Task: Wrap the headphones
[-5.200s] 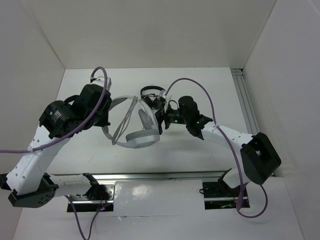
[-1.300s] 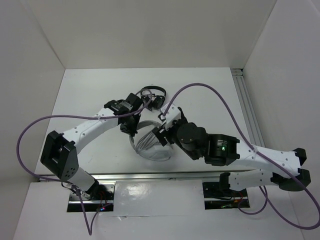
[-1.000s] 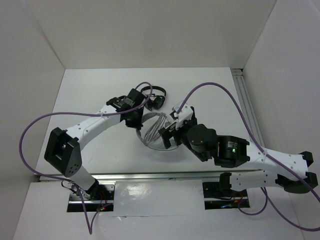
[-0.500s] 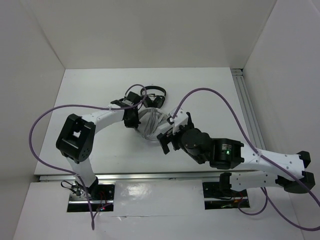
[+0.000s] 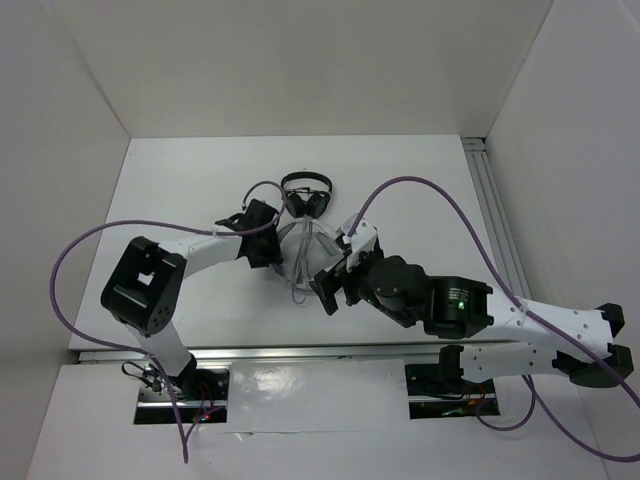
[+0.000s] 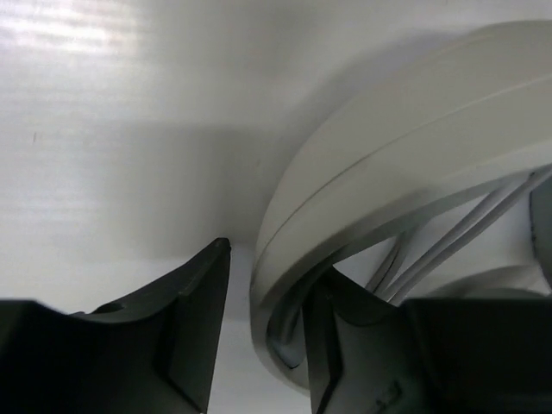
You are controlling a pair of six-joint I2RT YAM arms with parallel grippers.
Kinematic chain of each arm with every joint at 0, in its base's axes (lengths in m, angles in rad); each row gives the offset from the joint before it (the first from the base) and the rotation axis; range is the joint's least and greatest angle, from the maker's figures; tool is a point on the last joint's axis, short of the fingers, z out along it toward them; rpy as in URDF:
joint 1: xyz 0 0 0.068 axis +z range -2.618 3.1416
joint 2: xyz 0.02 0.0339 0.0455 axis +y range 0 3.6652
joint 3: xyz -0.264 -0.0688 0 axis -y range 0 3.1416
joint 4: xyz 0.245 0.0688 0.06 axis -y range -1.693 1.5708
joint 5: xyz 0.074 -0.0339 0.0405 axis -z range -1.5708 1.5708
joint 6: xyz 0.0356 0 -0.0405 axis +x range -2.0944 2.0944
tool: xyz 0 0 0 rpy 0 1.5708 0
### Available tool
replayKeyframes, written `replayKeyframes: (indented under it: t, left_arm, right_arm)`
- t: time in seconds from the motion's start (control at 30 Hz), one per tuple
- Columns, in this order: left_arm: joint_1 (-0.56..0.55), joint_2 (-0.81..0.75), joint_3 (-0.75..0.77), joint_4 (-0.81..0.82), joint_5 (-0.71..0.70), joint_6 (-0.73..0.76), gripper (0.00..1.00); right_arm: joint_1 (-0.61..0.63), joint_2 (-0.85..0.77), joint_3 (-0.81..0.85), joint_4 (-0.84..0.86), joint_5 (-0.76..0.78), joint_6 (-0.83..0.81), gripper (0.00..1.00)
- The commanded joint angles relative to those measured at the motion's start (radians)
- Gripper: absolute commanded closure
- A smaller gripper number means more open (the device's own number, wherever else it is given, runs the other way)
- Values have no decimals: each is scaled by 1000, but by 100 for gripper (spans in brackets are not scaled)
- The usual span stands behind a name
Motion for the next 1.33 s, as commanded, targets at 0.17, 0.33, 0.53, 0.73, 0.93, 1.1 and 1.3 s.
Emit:
replayKeyframes:
  t: [0.17,0.33,0.53,0.73,0.93,1.1,1.3]
  left_arm:
    - [-4,-238,-47,-93,-28,-46,46]
    - [-4,-409,27,-191,-75,-46,44]
    - [-4,-614,177,-337,-124,30,43]
    - [-13,-848,317,-610,-181,147,0]
    - [-13,-1052,400,-866,-183,193,0]
    - [-13,-1181,438,-979,-172,179,0]
    - [-13,-1258,438,-1049,-161,147,0]
  right_arm:
    - [9,-9,81,36,-50,24,0]
    - [9,20,142,36,-59,35,0]
    - [9,11,229,-25,-38,90,0]
    - [9,-85,341,-218,7,167,0]
    - [9,-263,331,-392,60,251,0]
    - [9,-363,270,-453,106,282,0]
    - [9,-388,260,-496,138,302,0]
